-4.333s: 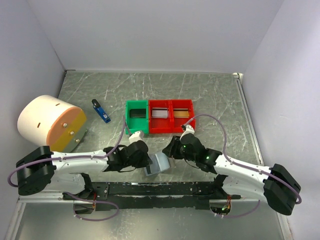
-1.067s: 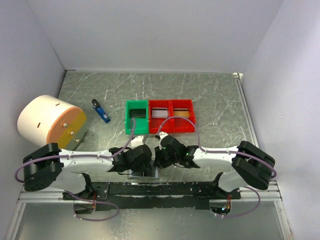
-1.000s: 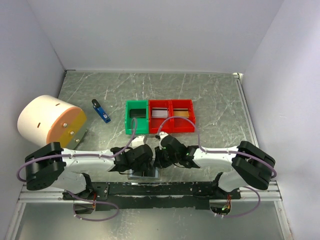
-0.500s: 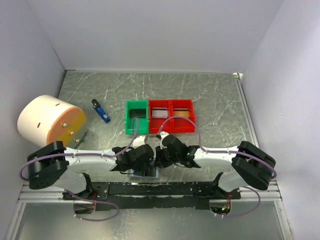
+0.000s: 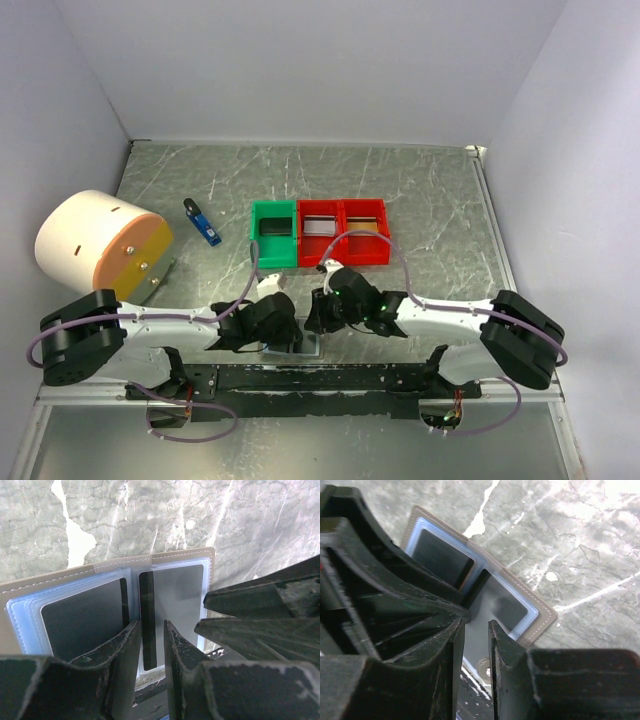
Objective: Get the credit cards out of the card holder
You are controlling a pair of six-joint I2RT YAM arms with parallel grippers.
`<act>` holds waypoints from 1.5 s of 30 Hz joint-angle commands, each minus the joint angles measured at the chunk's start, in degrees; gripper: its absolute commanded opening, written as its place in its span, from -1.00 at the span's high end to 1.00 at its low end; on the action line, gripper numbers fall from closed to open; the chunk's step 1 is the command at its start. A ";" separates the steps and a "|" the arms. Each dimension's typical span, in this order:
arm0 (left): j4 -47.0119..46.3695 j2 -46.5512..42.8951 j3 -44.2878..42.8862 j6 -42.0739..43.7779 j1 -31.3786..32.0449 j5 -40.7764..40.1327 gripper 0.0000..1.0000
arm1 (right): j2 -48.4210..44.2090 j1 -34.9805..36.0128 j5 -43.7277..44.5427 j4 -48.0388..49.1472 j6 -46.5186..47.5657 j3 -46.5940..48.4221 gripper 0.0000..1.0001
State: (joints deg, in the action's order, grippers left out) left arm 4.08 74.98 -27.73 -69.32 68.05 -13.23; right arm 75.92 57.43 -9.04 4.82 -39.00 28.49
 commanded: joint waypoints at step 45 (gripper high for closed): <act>-9.71 1.43 4.17 -0.15 -0.42 5.06 0.36 | -9.27 6.12 17.06 -0.69 -23.81 -13.73 0.60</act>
State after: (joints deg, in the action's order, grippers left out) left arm -4.38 75.35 -24.25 -69.30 67.59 -9.69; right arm 67.18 63.46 6.39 9.28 -64.27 16.23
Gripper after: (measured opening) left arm 0.342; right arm 0.188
